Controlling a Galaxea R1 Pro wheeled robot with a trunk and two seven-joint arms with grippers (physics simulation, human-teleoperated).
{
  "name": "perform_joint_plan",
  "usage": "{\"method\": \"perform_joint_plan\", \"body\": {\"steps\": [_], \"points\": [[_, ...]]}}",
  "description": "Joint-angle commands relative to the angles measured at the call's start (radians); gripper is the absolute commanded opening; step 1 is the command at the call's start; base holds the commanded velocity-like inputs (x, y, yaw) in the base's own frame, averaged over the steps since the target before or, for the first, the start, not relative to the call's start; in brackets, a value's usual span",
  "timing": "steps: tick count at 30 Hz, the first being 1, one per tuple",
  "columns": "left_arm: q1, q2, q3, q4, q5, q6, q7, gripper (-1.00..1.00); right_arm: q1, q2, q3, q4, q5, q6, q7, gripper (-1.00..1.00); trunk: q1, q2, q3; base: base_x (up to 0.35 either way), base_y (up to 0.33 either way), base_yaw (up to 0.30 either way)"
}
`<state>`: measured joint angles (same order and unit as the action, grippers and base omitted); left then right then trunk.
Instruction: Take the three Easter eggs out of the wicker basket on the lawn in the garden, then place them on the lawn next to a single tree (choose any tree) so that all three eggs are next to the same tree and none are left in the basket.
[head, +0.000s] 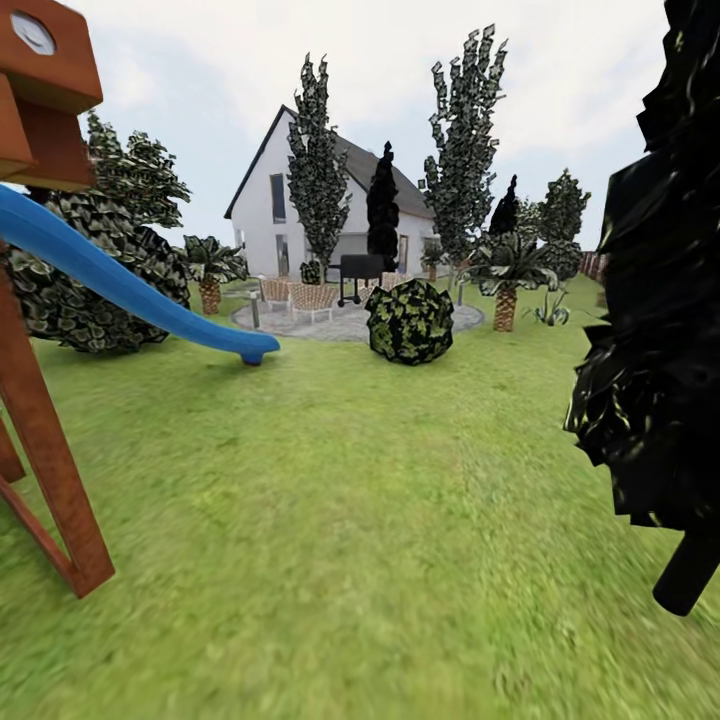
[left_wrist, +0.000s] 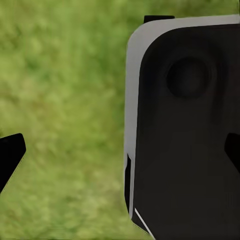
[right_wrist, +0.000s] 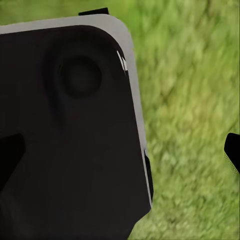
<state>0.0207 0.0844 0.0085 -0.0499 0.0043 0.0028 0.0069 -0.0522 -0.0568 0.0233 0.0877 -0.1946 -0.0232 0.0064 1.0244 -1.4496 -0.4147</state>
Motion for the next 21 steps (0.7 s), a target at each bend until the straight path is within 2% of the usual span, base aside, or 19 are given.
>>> {"method": "perform_joint_plan", "body": {"steps": [1, 5, 13, 15, 17, 21], "points": [[0.001, 0.0, 0.001, -0.002, 0.0, 0.0, 0.001, 1.0, -0.002, 0.0, 0.003, 0.003, -0.008, -0.002, 0.001, 1.0, 0.001, 0.0, -0.001, 0.325, 0.0, 0.071], [0.001, 0.0, 0.001, -0.002, 0.0, -0.001, 0.001, 1.0, -0.002, 0.0, 0.003, 0.003, -0.008, -0.002, 0.001, 1.0, 0.001, 0.0, -0.001, 0.266, 0.0, 0.056], [0.001, 0.0, 0.001, -0.002, -0.002, -0.001, 0.001, 1.0, -0.002, 0.006, 0.001, 0.001, -0.006, 0.004, 0.012, 1.0, 0.001, 0.0, -0.001, 0.028, 0.0, 0.004], [0.001, 0.0, 0.001, -0.002, -0.002, -0.001, 0.001, 1.0, -0.002, 0.007, 0.001, 0.001, -0.006, 0.021, 0.013, 1.0, 0.001, 0.0, -0.001, 0.002, 0.0, 0.0], [0.001, 0.0, 0.001, -0.002, -0.002, -0.001, 0.001, 1.0, -0.002, 0.009, -0.001, -0.001, -0.008, 0.084, 0.013, 1.0, 0.001, 0.0, -0.001, 0.0, 0.0, 0.0], [0.001, 0.001, 0.0, -0.002, -0.001, -0.001, 0.0, 1.0, -0.002, 0.004, -0.006, -0.005, -0.012, 0.097, 0.007, 1.0, 0.001, 0.0, -0.001, 0.064, 0.0, 0.0]]}}
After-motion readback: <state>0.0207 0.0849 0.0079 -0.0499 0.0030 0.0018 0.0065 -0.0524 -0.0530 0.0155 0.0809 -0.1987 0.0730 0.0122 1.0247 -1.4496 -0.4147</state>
